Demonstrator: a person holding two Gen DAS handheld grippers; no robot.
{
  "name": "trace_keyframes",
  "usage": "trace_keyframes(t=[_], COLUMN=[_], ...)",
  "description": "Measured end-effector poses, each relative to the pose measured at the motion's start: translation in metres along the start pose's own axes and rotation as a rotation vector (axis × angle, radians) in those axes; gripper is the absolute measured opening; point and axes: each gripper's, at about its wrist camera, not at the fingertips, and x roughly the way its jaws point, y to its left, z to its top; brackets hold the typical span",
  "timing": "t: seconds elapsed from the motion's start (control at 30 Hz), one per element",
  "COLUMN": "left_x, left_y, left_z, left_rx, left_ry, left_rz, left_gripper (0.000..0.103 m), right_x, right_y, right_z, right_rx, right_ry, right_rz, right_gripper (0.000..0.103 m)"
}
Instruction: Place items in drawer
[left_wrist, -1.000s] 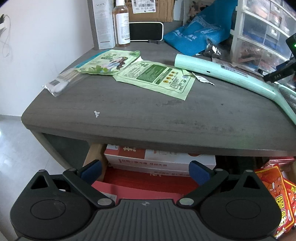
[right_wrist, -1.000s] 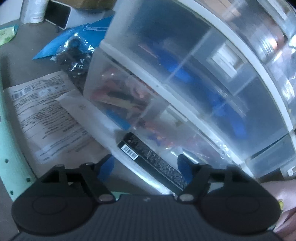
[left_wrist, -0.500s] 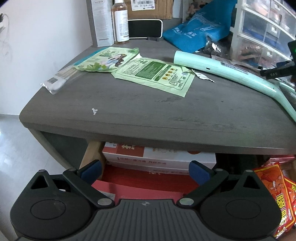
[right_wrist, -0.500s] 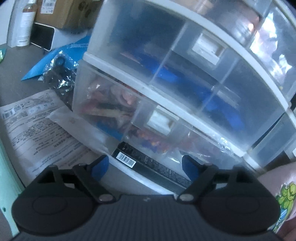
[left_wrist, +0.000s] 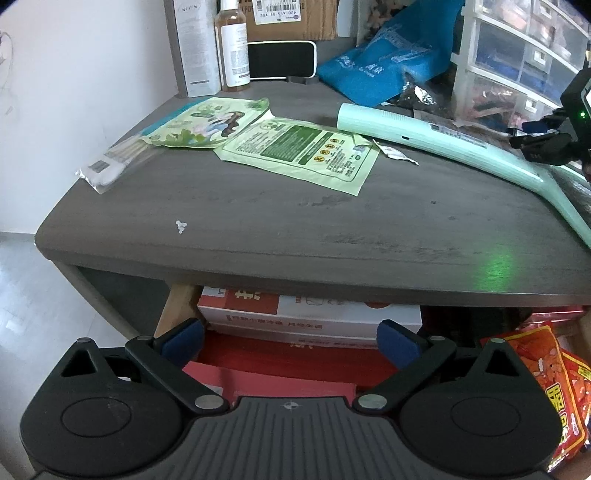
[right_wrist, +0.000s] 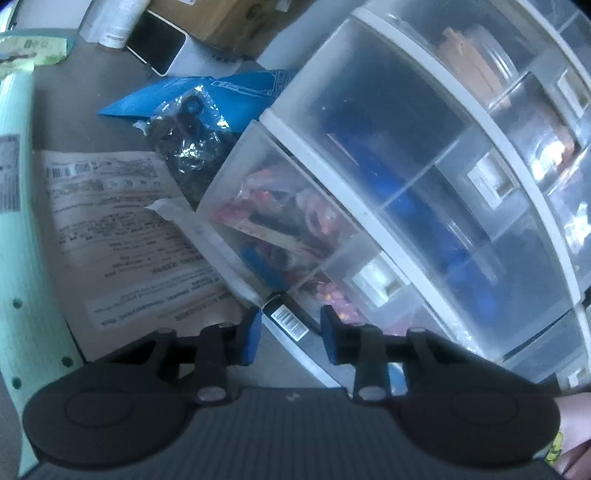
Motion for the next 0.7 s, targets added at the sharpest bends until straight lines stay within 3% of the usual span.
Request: trace_keyframes(t=[0.23,0.7], left_x=[-0.006,-0.029], left_y=[0.001,0.002], left_z=[0.001,-0.005], left_rx=[0.0,0.005], left_ry=[-0.011,-0.062], left_rz=[0.003,0.0], left_gripper=[0.101,0.101], right_x=[-0.015,-0.064], right_y=[0.003,-0.006], right_z=[0.0,0.017], right_rx=[-0.005,0.023], right_ry=[0.006,-0.091], right_rz=[0.019,-0.009], right_gripper=[0.023,0.013])
